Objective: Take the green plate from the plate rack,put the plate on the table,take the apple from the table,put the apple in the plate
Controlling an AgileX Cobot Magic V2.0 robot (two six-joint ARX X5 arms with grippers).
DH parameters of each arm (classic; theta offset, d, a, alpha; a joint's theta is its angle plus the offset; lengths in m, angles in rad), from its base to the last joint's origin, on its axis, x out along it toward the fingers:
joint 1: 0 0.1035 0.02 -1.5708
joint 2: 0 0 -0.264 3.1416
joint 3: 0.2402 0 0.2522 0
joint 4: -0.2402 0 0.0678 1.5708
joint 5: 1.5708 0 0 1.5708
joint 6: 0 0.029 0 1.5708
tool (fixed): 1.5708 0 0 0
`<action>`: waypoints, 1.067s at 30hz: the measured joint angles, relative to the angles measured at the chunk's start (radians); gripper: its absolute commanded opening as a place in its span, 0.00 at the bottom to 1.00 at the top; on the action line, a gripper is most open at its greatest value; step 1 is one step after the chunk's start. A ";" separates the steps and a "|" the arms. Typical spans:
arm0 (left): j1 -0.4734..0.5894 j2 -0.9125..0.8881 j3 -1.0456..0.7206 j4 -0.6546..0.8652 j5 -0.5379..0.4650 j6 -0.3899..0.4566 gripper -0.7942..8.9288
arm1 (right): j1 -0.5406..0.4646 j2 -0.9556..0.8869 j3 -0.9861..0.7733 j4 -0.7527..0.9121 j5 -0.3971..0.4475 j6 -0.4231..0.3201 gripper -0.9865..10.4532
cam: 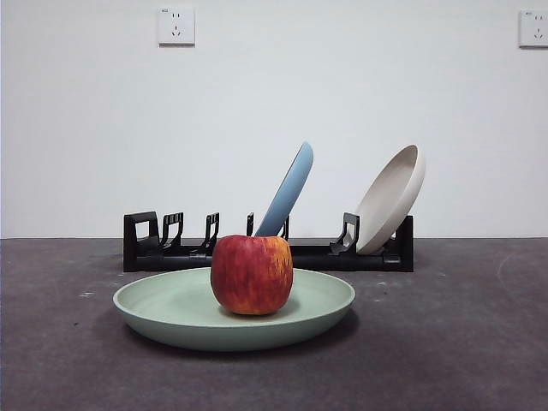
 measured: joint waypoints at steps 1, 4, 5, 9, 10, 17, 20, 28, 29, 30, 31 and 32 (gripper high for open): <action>0.000 0.000 0.000 0.000 0.000 0.000 0.08 | -0.004 -0.028 -0.052 0.046 0.000 0.000 0.09; 0.000 0.000 0.000 0.000 0.000 0.000 0.08 | -0.008 -0.096 -0.186 0.126 0.003 0.000 0.09; 0.000 0.000 0.000 0.000 0.000 0.000 0.08 | -0.008 -0.114 -0.220 0.142 0.008 0.000 0.09; 0.000 0.000 0.000 0.000 0.000 0.000 0.08 | -0.008 -0.178 -0.339 0.217 0.016 0.000 0.09; 0.000 0.000 0.000 0.000 0.000 0.000 0.08 | -0.008 -0.188 -0.356 0.219 0.016 0.000 0.09; 0.000 0.000 0.000 0.000 0.000 0.000 0.08 | -0.008 -0.247 -0.459 0.219 0.040 0.004 0.09; 0.000 0.000 0.000 0.000 0.000 0.000 0.08 | -0.008 -0.271 -0.489 0.206 0.041 0.013 0.09; 0.000 0.000 0.000 0.000 0.000 0.000 0.08 | -0.008 -0.279 -0.497 0.198 0.042 0.024 0.09; 0.000 0.000 0.000 0.000 0.000 0.000 0.08 | -0.008 -0.279 -0.497 0.198 0.042 0.028 0.09; 0.000 0.000 0.000 0.000 0.000 0.000 0.08 | -0.008 -0.279 -0.497 0.198 0.042 0.036 0.09; 0.000 0.000 0.000 0.000 0.000 0.000 0.08 | -0.008 -0.279 -0.497 0.199 0.042 0.041 0.09; 0.000 0.000 0.000 0.000 0.000 0.000 0.08 | -0.008 -0.279 -0.497 0.199 0.042 0.046 0.09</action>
